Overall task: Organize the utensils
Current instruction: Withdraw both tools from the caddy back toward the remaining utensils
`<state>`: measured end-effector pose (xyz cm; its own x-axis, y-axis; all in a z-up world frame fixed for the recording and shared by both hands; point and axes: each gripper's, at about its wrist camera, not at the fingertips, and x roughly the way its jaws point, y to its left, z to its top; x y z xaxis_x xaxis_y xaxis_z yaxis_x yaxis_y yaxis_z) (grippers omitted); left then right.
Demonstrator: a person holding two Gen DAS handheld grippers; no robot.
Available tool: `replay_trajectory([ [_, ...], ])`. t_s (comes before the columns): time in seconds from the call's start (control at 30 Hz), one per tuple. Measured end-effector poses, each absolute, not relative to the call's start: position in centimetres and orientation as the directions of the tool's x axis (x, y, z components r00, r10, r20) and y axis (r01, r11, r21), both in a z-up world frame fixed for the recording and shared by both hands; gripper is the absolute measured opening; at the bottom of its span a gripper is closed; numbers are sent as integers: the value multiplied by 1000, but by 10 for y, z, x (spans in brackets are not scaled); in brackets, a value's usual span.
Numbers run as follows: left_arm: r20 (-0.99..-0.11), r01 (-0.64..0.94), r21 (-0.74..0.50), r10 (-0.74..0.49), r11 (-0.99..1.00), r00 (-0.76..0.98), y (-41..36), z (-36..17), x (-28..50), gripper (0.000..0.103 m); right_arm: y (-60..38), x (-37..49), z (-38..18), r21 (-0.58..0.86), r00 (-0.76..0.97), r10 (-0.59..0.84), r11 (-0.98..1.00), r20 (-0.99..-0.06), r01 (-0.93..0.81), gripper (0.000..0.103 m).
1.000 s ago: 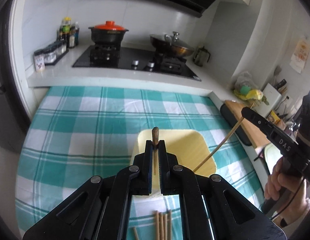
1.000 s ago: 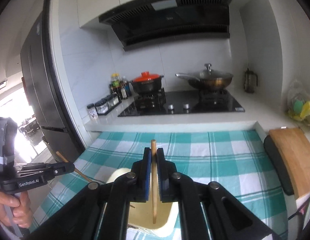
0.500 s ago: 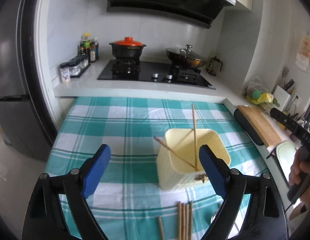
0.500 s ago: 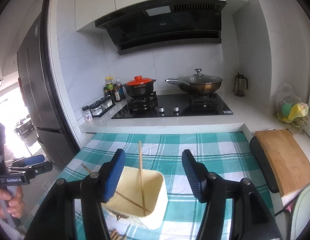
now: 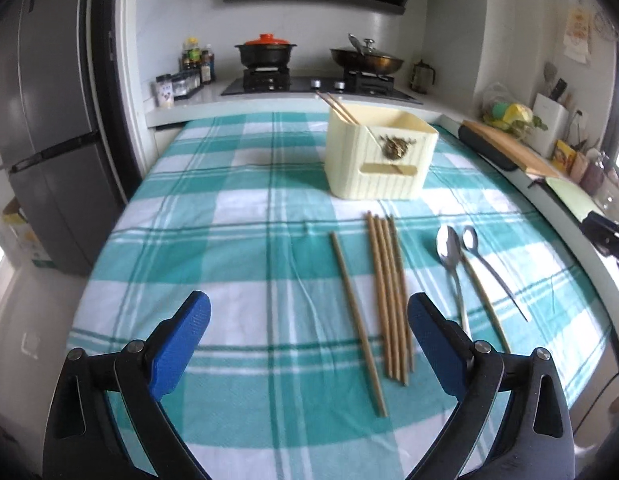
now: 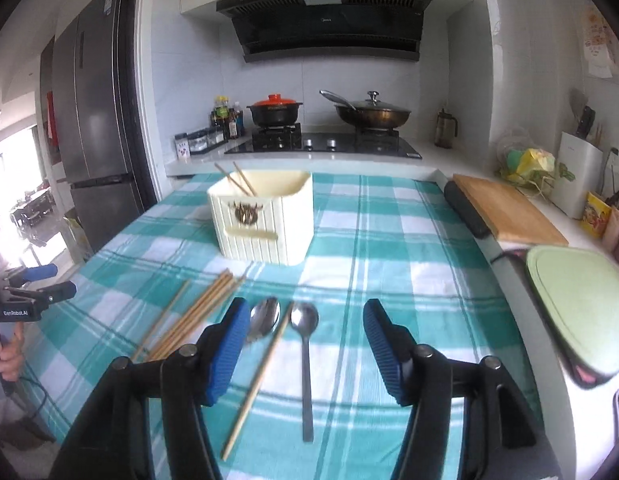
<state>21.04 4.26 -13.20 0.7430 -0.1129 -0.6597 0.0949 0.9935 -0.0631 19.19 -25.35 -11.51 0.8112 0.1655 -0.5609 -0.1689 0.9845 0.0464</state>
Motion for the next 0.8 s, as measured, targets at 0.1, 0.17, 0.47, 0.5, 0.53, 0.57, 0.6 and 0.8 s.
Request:
replay_trajectory([
  [0.1,-676,124,-105,-163,987,718,24,-142,196,99,-250,163,-138,45,803,142,989,-578,-143,60],
  [0.17,-682,154,-133,-203,979,702,14,-144,191,99,-244,152,-148,34,792,143,988,-593,-153,60],
  [0.47,-681,147,-132,-197,980,705,2,-148,179,99,-224,138,-160,39,776,177,980,-606,-193,60],
  [0.5,-684,140,-134,-193,981,704,4,-149,178,99,-221,138,-161,38,775,181,979,-605,-199,60],
  [0.53,-686,130,-130,-184,983,704,6,-151,178,99,-219,138,-162,42,773,189,978,-605,-206,60],
  [0.57,-689,124,-122,-174,985,704,7,-152,178,99,-217,138,-163,47,772,196,976,-605,-211,60],
  [0.6,-691,115,-110,-159,987,705,8,-153,177,99,-215,138,-164,53,769,203,975,-606,-216,60],
  [0.8,-694,94,-108,-143,990,705,12,-155,175,99,-211,136,-169,56,761,214,972,-613,-228,60],
])
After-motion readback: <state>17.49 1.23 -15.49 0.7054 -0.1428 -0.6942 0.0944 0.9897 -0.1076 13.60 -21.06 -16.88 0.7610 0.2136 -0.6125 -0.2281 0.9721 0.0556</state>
